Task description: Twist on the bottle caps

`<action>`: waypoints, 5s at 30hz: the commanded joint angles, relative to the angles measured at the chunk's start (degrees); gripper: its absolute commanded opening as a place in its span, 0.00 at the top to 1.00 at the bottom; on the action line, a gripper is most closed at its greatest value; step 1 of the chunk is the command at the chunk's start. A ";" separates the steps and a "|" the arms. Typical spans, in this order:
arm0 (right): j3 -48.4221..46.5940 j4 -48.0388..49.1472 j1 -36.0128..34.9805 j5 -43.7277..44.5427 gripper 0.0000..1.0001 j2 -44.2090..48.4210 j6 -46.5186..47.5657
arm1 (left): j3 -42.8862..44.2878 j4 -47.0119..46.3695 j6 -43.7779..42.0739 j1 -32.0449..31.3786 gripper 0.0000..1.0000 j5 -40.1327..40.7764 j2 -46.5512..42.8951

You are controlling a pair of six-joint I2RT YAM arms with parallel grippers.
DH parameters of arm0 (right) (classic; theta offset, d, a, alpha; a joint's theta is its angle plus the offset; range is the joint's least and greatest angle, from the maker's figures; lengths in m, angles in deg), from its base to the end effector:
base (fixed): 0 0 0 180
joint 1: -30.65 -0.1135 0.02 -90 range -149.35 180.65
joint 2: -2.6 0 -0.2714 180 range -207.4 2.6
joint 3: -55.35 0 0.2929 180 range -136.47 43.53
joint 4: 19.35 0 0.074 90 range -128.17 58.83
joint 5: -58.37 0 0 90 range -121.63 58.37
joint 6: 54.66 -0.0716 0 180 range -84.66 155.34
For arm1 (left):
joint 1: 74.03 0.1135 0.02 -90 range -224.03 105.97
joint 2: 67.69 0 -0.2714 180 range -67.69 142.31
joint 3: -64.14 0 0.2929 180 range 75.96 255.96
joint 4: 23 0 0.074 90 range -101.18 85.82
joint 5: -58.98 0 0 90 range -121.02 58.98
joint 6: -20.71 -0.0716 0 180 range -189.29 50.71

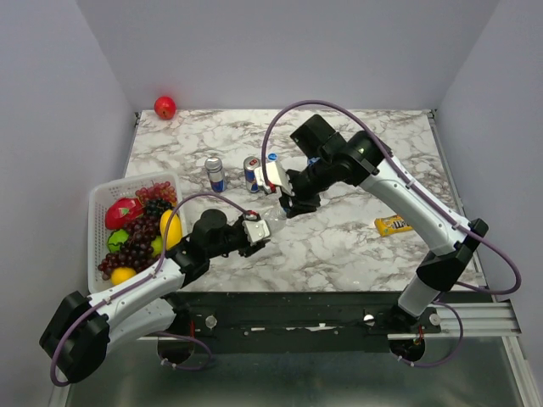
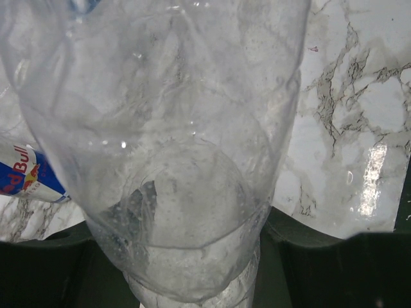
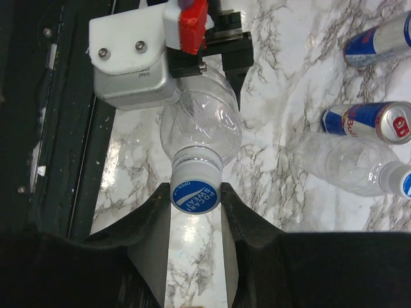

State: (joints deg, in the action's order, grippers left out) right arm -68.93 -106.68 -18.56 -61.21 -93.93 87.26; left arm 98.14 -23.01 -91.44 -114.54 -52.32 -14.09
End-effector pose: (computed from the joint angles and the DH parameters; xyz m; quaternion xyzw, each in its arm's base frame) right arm 0.2209 0.3101 0.4020 -0.7631 0.5409 0.2403 0.2594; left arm 0.1864 -0.1935 0.1865 0.5086 0.6305 -0.2395 0.5352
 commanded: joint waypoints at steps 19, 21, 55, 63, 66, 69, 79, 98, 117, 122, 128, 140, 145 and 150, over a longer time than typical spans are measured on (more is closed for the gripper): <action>-0.66 8.26 2.72 2.25 0.91 -10.96 -41.27 | 2.96 -15.58 -2.71 -2.73 1.00 18.03 1.32; 0.31 9.40 3.24 0.68 0.92 -11.39 -46.00 | 2.79 -16.63 -2.98 -2.91 1.00 22.24 1.33; -2.87 6.76 5.62 7.00 0.00 0.01 -29.10 | -0.56 1.02 2.65 -2.12 1.00 13.94 -0.25; 12.00 19.68 5.35 1.20 0.01 10.84 -6.93 | 2.87 6.03 1.41 -1.50 1.00 -3.29 1.06; 11.74 18.39 4.65 -2.40 0.00 10.66 -2.90 | 3.31 6.21 1.23 -1.41 1.00 -5.06 1.50; 13.05 15.75 3.25 -5.39 0.00 10.92 3.94 | 3.40 6.21 1.41 -1.24 1.00 -5.68 1.77; 21.32 13.54 -0.89 -3.82 0.01 14.62 13.21 | 3.49 4.28 6.77 0.26 1.00 -7.09 1.77; 24.40 10.47 -0.97 5.58 0.00 14.62 6.62 | 4.99 -2.93 19.95 4.21 1.00 -6.82 0.45; 11.47 19.40 3.86 -6.79 0.00 14.17 -2.98 | 5.51 4.54 9.85 3.33 1.00 -14.38 1.59; 15.52 16.71 0.52 -7.86 0.00 14.00 7.83 | 6.04 3.22 11.08 3.25 1.00 -14.65 2.21; 19.21 18.28 -1.50 -5.58 0.00 15.05 10.57 | 6.65 2.17 13.45 3.33 1.00 -15.00 2.21; 23.52 17.50 -1.50 1.89 0.00 16.29 1.26 | 5.16 -6.53 25.39 6.58 1.00 -9.65 1.24; 22.73 11.18 -1.50 2.87 0.00 14.80 -7.86 | 4.72 -9.78 28.48 8.52 1.00 -7.53 1.06; 22.73 6.34 -1.50 4.18 0.01 14.09 -12.27 | 4.72 -9.09 26.11 8.70 1.00 -8.23 1.41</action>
State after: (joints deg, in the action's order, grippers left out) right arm -46.92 -88.38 -19.16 -56.75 -78.98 82.45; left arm 102.09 -26.60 -67.51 -107.11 -63.99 -11.82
